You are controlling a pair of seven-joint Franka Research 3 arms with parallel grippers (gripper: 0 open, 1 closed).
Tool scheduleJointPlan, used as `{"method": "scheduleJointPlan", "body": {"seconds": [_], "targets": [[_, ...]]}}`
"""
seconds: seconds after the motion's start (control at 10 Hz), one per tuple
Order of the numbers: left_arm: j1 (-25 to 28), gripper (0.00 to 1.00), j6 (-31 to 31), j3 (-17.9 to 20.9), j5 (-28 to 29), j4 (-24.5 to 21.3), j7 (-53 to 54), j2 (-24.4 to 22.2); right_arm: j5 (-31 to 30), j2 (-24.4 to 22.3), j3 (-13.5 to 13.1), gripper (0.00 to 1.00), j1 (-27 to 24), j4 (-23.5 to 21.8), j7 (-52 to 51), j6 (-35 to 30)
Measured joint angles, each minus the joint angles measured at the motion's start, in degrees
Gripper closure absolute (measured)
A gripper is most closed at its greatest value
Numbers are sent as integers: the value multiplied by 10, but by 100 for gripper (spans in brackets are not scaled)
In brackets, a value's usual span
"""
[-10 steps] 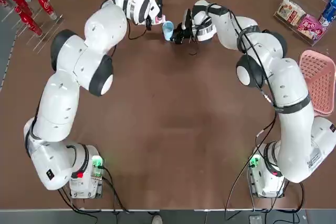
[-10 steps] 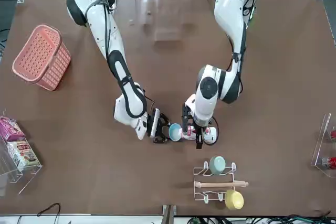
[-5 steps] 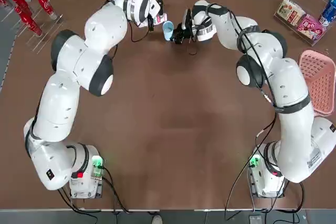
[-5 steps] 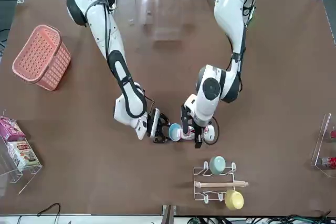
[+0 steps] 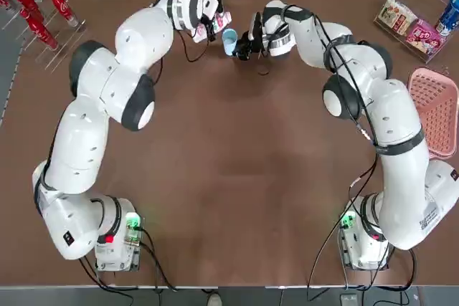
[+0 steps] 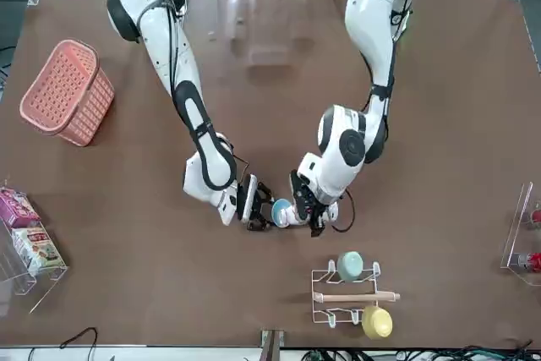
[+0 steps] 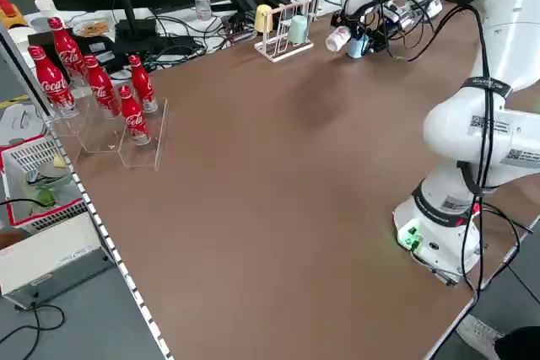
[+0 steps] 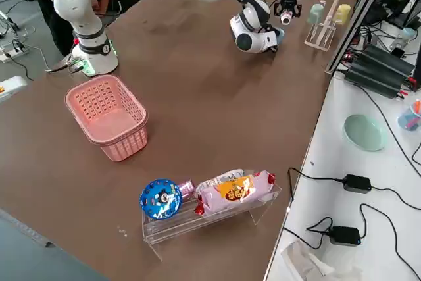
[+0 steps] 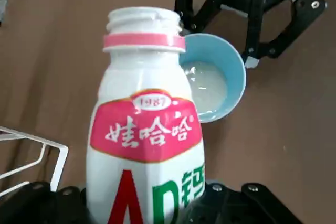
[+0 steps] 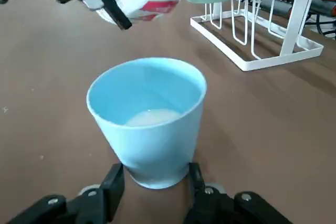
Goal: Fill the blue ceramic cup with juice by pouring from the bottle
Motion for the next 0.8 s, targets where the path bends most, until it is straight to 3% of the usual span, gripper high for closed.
{"method": "scheduleJointPlan", "body": {"seconds": [0.2, 0.4, 0.5, 0.7, 0.8], "targets": [[20, 60, 0, 2, -56, 5, 26, -1, 0, 0, 0, 38, 0, 0, 0, 0], [46, 60, -20, 4, -129, 13, 82, -7, 0, 0, 0, 25, 0, 0, 0, 0], [63, 60, -35, 4, -153, 16, 114, -16, 0, 0, 0, 23, 0, 0, 0, 0], [104, 60, -92, 1, -183, 17, 176, -46, 0, 0, 0, 4, 0, 0, 0, 0], [127, 60, -124, -5, -202, 12, 213, -61, 0, 0, 0, 0, 0, 0, 0, 0]]}}
